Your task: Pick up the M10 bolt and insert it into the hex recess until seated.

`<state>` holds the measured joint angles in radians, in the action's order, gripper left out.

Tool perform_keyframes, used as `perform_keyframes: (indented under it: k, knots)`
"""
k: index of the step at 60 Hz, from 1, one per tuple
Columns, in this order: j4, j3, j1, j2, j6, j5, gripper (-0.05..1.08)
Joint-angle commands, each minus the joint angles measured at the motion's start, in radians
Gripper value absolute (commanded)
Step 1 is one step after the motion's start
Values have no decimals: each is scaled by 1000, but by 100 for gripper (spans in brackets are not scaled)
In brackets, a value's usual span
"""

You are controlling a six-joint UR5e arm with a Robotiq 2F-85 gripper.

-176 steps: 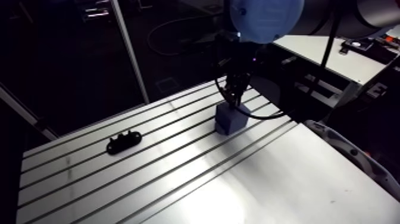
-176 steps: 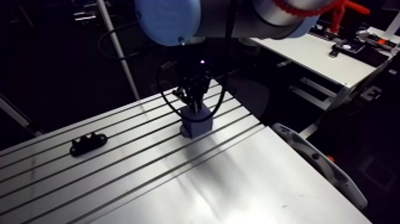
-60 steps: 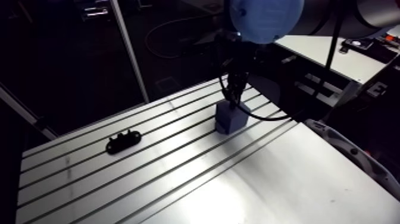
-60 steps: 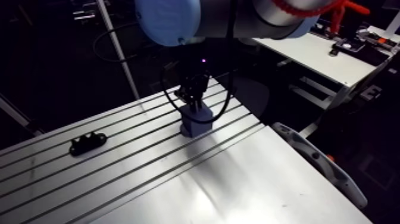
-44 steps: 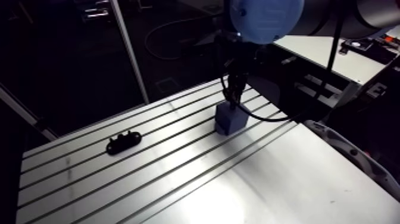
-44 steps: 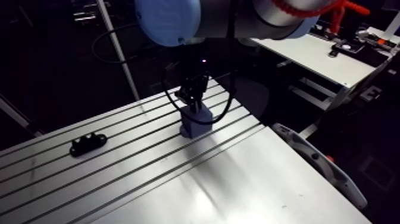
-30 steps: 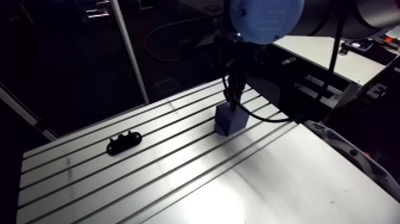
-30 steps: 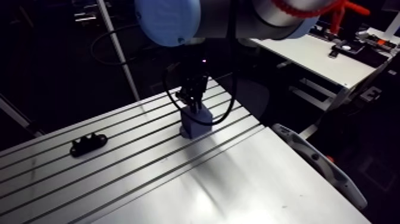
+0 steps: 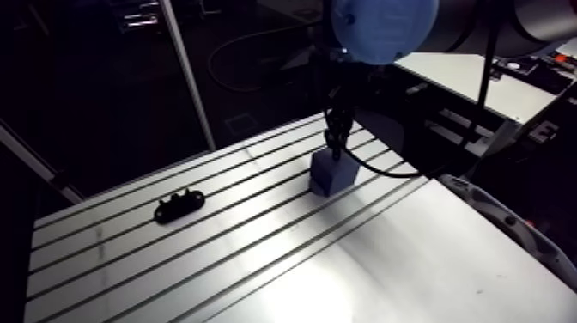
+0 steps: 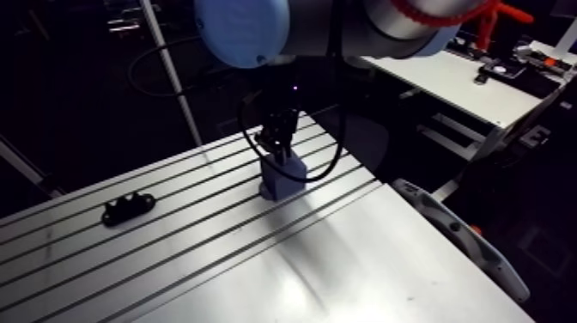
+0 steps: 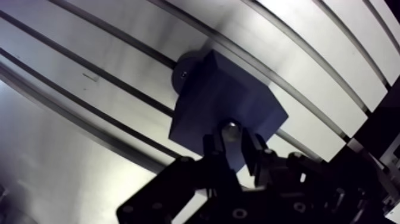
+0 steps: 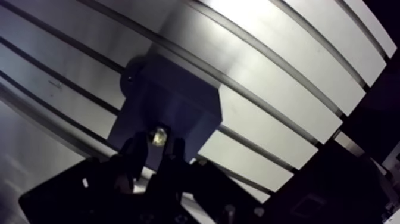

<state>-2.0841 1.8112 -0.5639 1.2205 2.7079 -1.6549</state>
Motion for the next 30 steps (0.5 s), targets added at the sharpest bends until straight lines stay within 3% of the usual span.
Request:
perform_keyframes:
  k: [1, 16, 17, 18, 19, 20, 21, 22, 23, 30]
  knots:
    - [-1, -2, -1, 0, 2, -1, 67]
    - [-4, -3, 1, 0, 4, -1, 64]
    - [-2, -3, -1, 0, 2, -1, 54]
    - [-2, -3, -1, 0, 2, -1, 54]
    - [-3, -2, -1, 1, 1, -5, 32]
    - [-3, -2, -1, 1, 1, -5, 32]
    - [-4, -3, 1, 4, 1, -7, 9]
    - [-4, -3, 1, 4, 1, -7, 9]
    - [-5, -3, 1, 7, 1, -5, 2]
    - [-3, -2, 1, 20, -7, 2, 0]
